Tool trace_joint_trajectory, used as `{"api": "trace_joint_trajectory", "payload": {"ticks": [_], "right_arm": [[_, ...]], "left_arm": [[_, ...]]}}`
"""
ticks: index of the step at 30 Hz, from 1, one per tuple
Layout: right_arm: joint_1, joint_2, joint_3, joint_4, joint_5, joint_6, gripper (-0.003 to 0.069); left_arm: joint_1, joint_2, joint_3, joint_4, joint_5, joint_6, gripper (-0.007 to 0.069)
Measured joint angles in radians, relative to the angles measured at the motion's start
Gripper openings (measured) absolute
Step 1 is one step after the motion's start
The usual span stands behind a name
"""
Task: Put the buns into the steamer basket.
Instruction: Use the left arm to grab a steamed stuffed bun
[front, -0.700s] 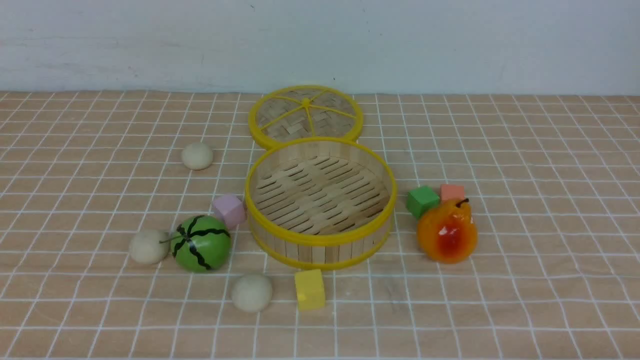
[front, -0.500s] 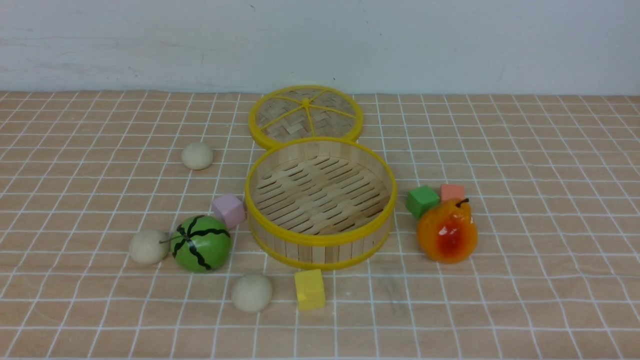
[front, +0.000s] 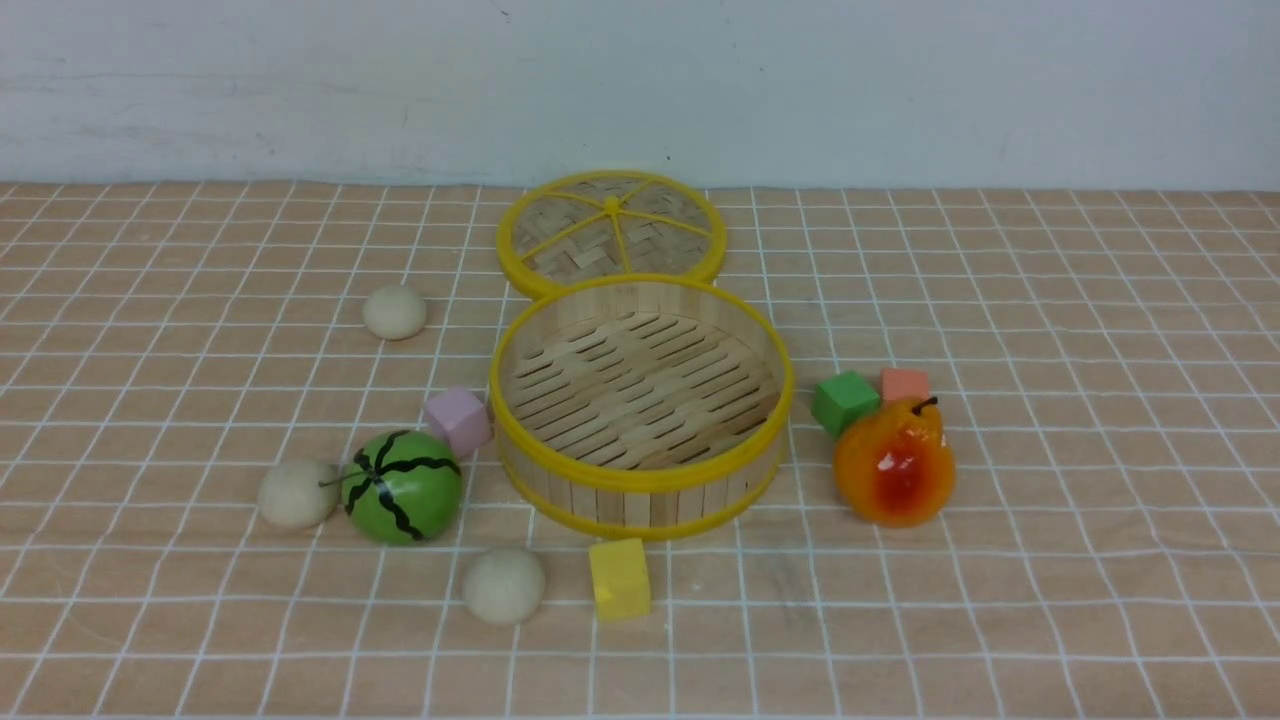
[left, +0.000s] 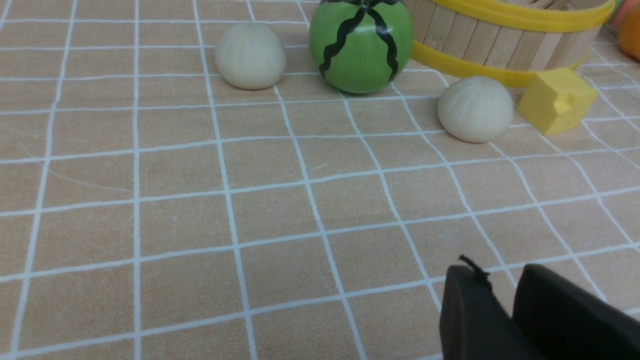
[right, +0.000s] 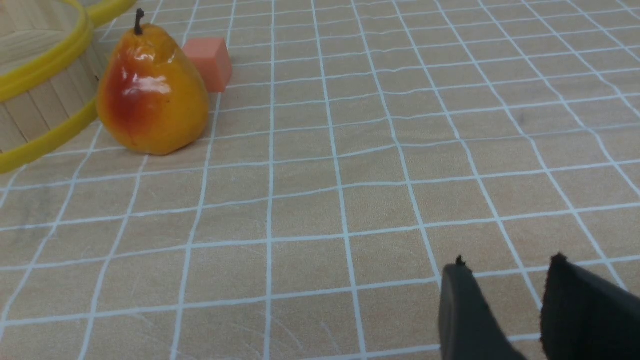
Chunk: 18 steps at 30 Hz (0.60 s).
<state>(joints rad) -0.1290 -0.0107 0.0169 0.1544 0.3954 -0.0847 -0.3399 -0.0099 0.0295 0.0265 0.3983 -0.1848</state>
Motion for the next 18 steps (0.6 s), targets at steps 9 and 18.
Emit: {"api": "trace_joint_trajectory", "payload": {"ticks": [9,18], "right_arm": [[0.000,0.000,0.000,0.000,0.000,0.000,0.0241],[0.000,0.000,0.000,0.000,0.000,0.000,0.0241]], "left_arm": [[0.000,0.000,0.001,0.006,-0.013,0.000,0.0144],[0.000,0.000,0.001,0.006,-0.204,0.000,0.0155]]}}
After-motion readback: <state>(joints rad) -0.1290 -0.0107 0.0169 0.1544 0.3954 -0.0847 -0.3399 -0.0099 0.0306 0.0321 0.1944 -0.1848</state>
